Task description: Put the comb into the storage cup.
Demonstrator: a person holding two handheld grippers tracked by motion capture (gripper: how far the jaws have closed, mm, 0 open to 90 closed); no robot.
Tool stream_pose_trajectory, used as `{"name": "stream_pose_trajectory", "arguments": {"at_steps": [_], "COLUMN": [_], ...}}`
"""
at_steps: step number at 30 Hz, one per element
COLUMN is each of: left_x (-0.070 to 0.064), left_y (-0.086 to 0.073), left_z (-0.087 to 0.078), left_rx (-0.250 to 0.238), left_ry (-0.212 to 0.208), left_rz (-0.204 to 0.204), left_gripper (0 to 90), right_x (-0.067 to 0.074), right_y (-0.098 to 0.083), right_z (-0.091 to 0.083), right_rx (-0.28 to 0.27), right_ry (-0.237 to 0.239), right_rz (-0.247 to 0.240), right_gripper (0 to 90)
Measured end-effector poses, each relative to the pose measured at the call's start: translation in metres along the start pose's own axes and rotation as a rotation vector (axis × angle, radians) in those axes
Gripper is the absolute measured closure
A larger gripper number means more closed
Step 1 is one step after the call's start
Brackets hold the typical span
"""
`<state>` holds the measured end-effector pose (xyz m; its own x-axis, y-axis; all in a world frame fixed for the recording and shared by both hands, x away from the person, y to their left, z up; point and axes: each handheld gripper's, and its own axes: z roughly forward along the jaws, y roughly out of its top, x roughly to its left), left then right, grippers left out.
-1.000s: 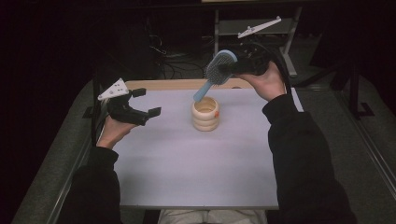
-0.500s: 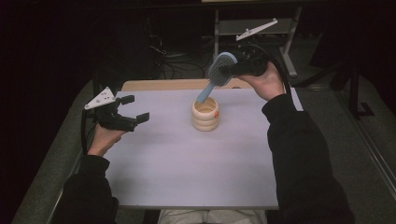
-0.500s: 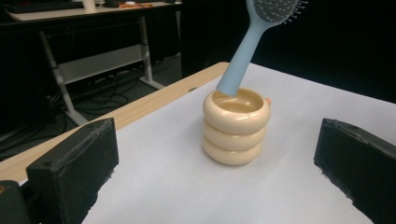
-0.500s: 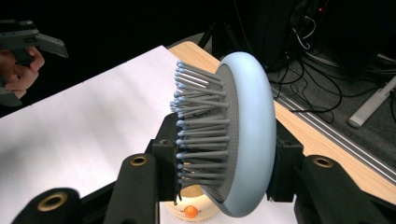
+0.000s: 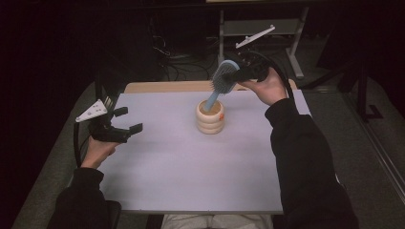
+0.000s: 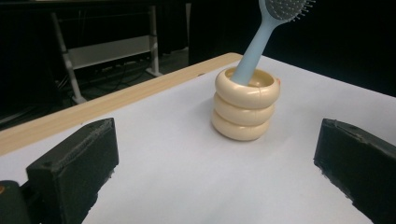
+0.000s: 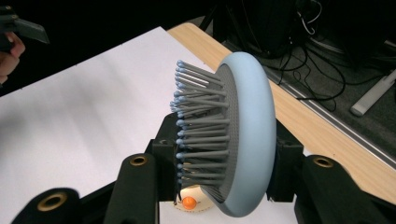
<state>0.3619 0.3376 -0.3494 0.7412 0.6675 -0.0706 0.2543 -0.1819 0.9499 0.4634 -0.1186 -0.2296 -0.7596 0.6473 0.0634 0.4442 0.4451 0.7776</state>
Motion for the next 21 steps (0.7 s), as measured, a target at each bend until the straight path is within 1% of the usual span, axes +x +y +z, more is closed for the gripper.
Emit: {"name": "stream_pose_trajectory", "arguments": {"at_steps": [8, 14, 16, 17, 18, 20, 21], "left_x": [0.005, 0.01, 0.013, 0.016, 0.017, 0.02, 0.021], "left_y": [-0.016, -0.03, -0.036, -0.039, -0.041, -0.047, -0.049], "left_z": [-0.011, -0.021, -0.024, -0.027, -0.029, -0.034, -0.036], "left_rx": [-0.005, -0.021, -0.029, -0.034, -0.04, -0.064, -0.072], "left_ry": [0.03, 0.061, 0.062, 0.064, 0.067, 0.088, 0.098], "left_rz": [-0.026, -0.052, -0.08, -0.101, -0.111, -0.133, -0.135], "left_gripper": [0.0, 0.0, 0.0, 0.0, 0.0, 0.0, 0.0], "right_x": [-0.001, -0.001, -0.001, -0.001, 0.0, 0.0, 0.0], "right_y": [-0.007, -0.009, -0.01, -0.01, -0.011, -0.012, -0.013], "right_z": [0.015, 0.023, 0.025, 0.026, 0.028, 0.03, 0.032], "right_rx": [0.026, 0.046, 0.048, 0.049, 0.05, 0.054, 0.058], "right_ry": [0.007, 0.009, 0.011, 0.015, 0.017, 0.021, 0.022], "right_rz": [0.005, -0.003, -0.002, -0.004, -0.005, -0.002, -0.002], "right_gripper": [55.3, 55.2, 55.2, 55.2, 55.2, 55.1, 55.1]}}
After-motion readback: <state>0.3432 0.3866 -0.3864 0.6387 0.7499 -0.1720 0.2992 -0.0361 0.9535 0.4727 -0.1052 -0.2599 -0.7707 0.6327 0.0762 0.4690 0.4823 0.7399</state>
